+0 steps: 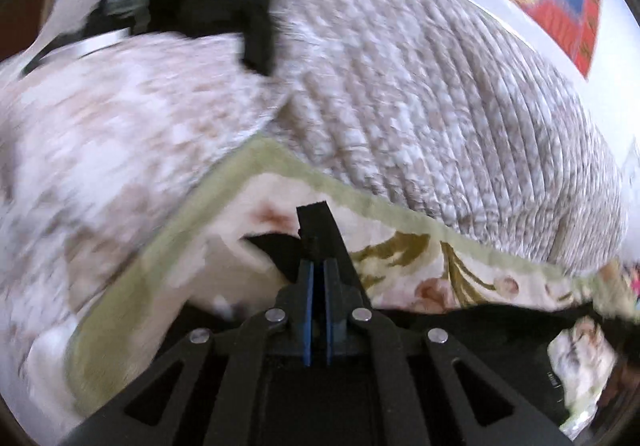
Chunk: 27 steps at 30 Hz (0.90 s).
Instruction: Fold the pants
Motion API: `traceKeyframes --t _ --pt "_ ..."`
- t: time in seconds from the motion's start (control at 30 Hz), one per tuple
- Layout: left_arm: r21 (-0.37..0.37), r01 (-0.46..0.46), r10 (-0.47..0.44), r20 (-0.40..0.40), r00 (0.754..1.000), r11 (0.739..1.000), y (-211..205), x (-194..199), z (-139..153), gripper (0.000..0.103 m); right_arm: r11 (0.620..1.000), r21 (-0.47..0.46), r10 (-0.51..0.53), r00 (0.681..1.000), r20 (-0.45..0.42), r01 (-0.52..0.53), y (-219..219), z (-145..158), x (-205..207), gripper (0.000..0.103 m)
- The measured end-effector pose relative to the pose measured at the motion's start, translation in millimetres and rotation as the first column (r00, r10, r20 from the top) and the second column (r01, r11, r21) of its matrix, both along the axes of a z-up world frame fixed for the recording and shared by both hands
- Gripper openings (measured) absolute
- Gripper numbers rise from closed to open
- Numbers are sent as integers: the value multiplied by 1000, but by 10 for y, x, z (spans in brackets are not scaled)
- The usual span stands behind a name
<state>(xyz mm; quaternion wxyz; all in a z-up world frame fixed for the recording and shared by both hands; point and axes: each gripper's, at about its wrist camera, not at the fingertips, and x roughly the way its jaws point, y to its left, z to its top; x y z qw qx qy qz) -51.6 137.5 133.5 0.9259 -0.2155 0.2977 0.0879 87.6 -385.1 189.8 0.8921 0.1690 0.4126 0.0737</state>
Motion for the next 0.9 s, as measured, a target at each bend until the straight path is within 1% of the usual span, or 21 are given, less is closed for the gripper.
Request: traceKeyframes --t 0.07,0.1,0.13,0.17,0.2,0.23,0.27,0.33,0.37,0.4,0.43,0.47,0.5,0.53,0.57,0.63,0.67,0.7,0.73,0.83,0.9 --pt "-25 -34 34 -19 999 999 111 -234 -81 6 998 22 -54 998 -11 54 -182 -40 -326 1" --pt "-46 -45 43 -40 998 998 154 -330 -155 6 997 28 -77 996 -40 78 -261 -120 -478 1" --pt "-79 -47 41 -72 997 996 203 -410 -251 6 995 25 -94 994 -61 96 -308 -187 -579 1" --pt "-91 -60 50 -111 993 994 229 -468 -346 6 993 -2 -118 988 -100 118 -347 -312 -718 1" --pt "-75 -83 71 -152 986 994 254 -514 -438 6 992 -1 -122 984 -131 123 -377 -385 -788 1" --pt "-63 -90 77 -176 981 994 269 -545 -520 6 991 14 -128 976 -178 133 -413 -501 -851 1" --pt "-69 -102 86 -208 974 992 307 -563 -616 6 989 20 -137 966 -217 145 -441 -617 -901 1" --pt "-150 -150 108 -261 959 977 410 -616 -771 6 988 20 -142 953 -269 153 -442 -764 -916 2" --pt "-191 -152 98 -263 960 970 437 -644 -808 6 986 36 -144 949 -280 161 -443 -789 -915 2" --pt "-202 -152 99 -253 962 967 432 -683 -813 7 985 57 -141 950 -280 163 -443 -802 -918 2" --pt "-197 -154 105 -240 965 968 405 -739 -802 8 985 72 -135 955 -265 159 -420 -786 -924 7" --pt "-190 -147 101 -233 967 971 367 -770 -802 18 985 75 -133 958 -255 157 -410 -771 -946 20" --pt "-194 -143 97 -231 968 970 337 -790 -813 30 985 77 -134 960 -246 157 -399 -766 -968 28" --pt "-207 -136 89 -224 971 969 316 -810 -833 36 982 85 -141 959 -244 166 -388 -767 -980 39" --pt "-221 -127 76 -225 971 967 288 -817 -865 43 981 98 -140 961 -238 167 -390 -777 -1006 41" --pt "-259 -111 51 -225 973 960 238 -840 -924 44 978 131 -131 964 -232 164 -394 -808 -1023 41" --pt "-259 -82 26 -214 976 962 200 -826 -916 49 976 141 -130 965 -227 165 -408 -825 -1055 41" --pt "-241 -69 19 -204 979 968 170 -816 -906 52 975 151 -124 966 -225 160 -423 -836 -1059 41" --pt "-237 -68 20 -201 979 969 166 -799 -900 52 973 164 -125 967 -223 164 -436 -851 -1044 41" --pt "-326 -62 6 -170 985 943 208 -778 -903 55 949 236 -163 966 -200 209 -550 -852 -1064 41" --pt "-337 -65 8 -168 986 939 194 -782 -923 60 933 274 -189 966 -178 233 -611 -832 -1094 41"
